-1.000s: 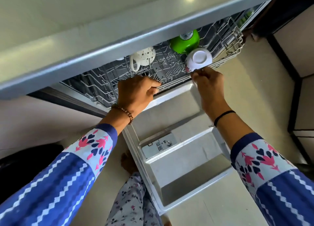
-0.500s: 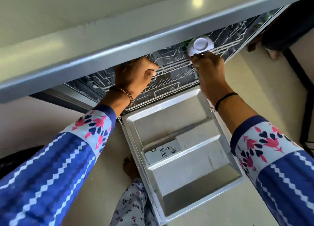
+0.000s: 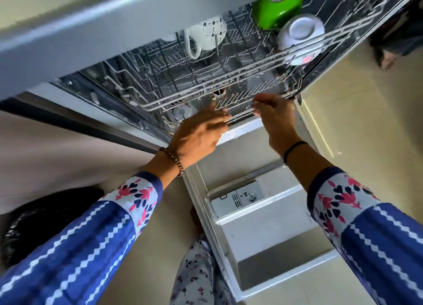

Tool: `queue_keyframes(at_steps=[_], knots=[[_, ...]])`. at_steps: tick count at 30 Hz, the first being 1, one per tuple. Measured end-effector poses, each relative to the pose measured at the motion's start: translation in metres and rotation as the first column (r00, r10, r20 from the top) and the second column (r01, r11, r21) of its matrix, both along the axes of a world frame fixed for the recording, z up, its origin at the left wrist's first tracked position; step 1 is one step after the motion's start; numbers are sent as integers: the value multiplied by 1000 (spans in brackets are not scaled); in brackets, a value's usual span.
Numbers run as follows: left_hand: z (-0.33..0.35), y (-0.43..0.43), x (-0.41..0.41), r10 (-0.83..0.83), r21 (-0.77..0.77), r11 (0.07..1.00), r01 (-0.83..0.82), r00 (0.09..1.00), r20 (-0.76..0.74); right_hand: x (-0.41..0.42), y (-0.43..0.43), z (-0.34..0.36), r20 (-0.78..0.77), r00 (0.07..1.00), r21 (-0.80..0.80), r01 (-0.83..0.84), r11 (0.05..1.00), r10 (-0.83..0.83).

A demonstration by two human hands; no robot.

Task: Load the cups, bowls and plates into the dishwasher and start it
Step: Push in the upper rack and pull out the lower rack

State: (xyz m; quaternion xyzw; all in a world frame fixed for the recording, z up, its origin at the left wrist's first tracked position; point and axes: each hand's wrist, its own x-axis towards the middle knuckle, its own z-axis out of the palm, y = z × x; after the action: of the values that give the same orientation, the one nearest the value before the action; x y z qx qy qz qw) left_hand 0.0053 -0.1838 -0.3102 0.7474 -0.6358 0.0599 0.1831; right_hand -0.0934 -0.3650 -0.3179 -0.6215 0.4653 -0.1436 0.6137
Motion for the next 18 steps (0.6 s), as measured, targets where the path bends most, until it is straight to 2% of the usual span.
queue_keyframes(at_steps=[2, 4, 7, 10, 12, 16, 18], knots=[[-25, 3, 1, 163, 278, 953, -120, 977, -139, 5, 2, -18, -128, 982, -111, -152, 982, 137], [-52, 5, 9, 377, 532, 815, -229, 907, -187, 13, -2, -33, -289, 900, -251, -400, 881, 326], [-85, 5, 22, 526, 733, 639, -234, 828, -195, 32, -5, -47, -526, 638, -232, -744, 626, 563], [-108, 4, 32, 593, 794, 571, -208, 773, -225, 43, -5, -59, -677, 413, -166, -892, 421, 609], [-119, 6, 34, 619, 781, 586, -216, 741, -259, 41, -4, -63, -713, 383, -174, -908, 380, 587], [-130, 12, 31, 645, 709, 639, -299, 710, -282, 28, 2, -68, -734, 441, -274, -888, 369, 516], [-130, 15, 25, 621, 693, 653, -304, 738, -262, 22, 7, -69, -757, 450, -316, -887, 337, 474]])
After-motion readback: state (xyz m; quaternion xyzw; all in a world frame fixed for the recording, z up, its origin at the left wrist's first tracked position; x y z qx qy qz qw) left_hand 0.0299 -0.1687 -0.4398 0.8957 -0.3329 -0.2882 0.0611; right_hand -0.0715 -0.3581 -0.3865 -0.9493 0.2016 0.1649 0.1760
